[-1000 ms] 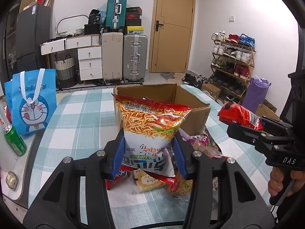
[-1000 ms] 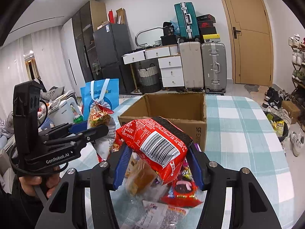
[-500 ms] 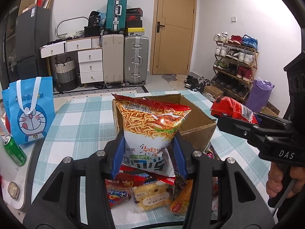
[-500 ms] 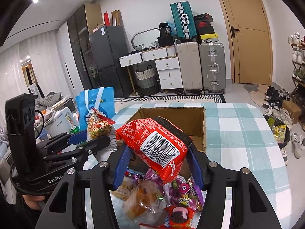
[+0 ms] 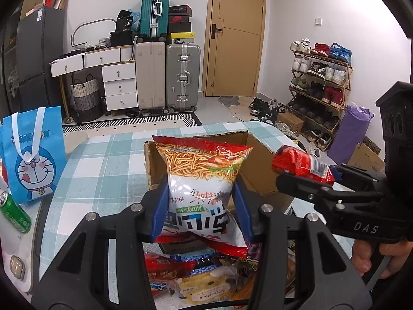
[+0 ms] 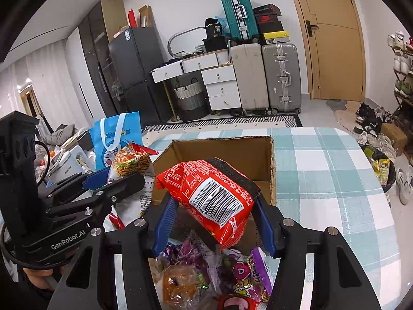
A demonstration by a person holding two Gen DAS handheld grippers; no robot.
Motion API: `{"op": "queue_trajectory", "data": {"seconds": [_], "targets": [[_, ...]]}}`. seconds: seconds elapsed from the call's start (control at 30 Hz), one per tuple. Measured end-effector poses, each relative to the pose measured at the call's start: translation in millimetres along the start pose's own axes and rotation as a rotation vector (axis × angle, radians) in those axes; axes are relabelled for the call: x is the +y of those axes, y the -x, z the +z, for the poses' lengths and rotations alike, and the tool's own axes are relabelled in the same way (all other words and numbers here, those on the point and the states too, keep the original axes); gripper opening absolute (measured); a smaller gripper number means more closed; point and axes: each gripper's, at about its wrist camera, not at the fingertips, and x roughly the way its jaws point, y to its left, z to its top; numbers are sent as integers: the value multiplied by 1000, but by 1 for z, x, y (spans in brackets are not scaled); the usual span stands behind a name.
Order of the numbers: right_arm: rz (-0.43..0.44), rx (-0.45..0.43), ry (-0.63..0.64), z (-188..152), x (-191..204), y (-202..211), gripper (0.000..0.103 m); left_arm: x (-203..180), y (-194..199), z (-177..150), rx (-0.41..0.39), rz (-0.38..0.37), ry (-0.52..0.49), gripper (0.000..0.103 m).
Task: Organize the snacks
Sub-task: 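Carry both packets over the SF box and open both tools to drop them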
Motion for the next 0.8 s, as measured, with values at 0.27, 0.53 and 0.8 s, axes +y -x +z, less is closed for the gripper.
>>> {"op": "queue_trajectory", "data": {"seconds": [0.27,0.53,0.8], "targets": [[-16,41,-5,3,-8,-24,63,-2,-24,7,24,-1,-14,44],[-57,-16,29,-1,-8,-11,77,2,-37,7,39,8,8,70],[-55,-19,27,-7,-8,10,100,12,-21,-2,31,23,30,91]]}}
